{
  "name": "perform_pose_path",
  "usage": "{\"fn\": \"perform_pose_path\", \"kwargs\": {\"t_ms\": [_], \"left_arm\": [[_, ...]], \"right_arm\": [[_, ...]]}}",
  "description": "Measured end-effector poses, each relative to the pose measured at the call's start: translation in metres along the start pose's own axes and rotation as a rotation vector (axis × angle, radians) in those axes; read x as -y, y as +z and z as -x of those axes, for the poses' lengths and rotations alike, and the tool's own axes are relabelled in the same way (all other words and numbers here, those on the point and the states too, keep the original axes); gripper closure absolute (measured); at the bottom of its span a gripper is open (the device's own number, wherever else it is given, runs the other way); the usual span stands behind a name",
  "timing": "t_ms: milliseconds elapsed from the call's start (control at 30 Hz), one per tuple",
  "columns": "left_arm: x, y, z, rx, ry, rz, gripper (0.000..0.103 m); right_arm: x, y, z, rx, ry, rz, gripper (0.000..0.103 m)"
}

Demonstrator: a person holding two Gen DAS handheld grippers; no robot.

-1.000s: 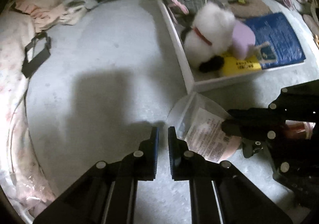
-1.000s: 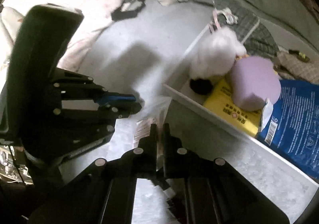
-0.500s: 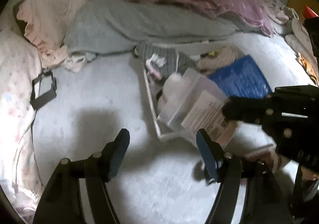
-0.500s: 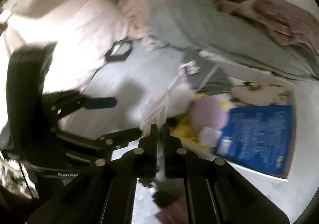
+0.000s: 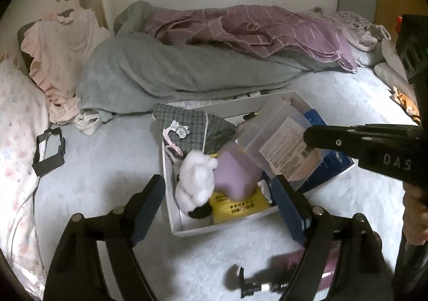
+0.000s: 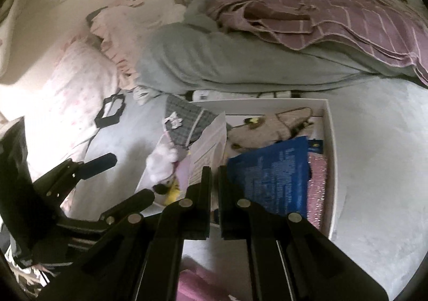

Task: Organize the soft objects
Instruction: 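Lower the bagged puff into the tray and open the right gripper, then withdraw both grippers from the tray toward the pink pump bottle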

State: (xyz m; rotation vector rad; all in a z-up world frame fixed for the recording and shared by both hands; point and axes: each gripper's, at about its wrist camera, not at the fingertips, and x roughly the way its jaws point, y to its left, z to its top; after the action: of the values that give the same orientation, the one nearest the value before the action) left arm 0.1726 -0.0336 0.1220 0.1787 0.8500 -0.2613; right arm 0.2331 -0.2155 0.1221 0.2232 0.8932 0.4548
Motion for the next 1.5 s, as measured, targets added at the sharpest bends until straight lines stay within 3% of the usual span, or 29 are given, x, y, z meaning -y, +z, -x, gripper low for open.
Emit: {"fn": "perform_pose_path", "kwargs": {"t_ms": [200,300,567,700,1033,1233,1367,1433,1500], "left_arm": [[-0.008,0.0,-0.011,0.024,0.023,0.091,0.02],[-0.013,-0.001,-0.022,-0.038,0.052,0.107,0.02],[-0.034,-0.009,-0.039,-0.135,-0.008,0.18,0.022],[-0.041,-0.012,-0.042,-0.148,-0.07,0.241,0.033],[-0.041,-0.013,-0.05,-0.176,-0.073,0.239,0.037],[-0.037,-0.01,-0.038,-0.145,-0.017,0.2,0.037],[-0.033,-0.007,-0.011,-0.066,-0.001,0.211,0.037],[-0.027,-0.014,0.006,-0.041,-0.018,0.226,0.037],[-0.02,-0.025,0.019,-0.023,-0.033,0.236,0.037]], "right_arm": [[0.014,0.001,0.003,0.007,-0.051,-0.035,0.097],[0.021,0.001,-0.001,-0.016,-0.083,-0.046,0.097],[0.035,-0.005,-0.034,-0.13,-0.141,-0.078,0.097],[0.037,-0.01,-0.052,-0.177,-0.108,-0.103,0.097],[0.024,-0.016,-0.07,-0.213,-0.072,-0.084,0.096],[0.019,-0.014,-0.067,-0.206,-0.1,-0.052,0.093],[0.011,-0.007,-0.031,-0.103,-0.138,-0.029,0.087],[0.006,-0.012,-0.006,-0.042,-0.105,-0.037,0.079],[0.002,-0.026,0.021,0.021,-0.07,-0.017,0.06]]}}
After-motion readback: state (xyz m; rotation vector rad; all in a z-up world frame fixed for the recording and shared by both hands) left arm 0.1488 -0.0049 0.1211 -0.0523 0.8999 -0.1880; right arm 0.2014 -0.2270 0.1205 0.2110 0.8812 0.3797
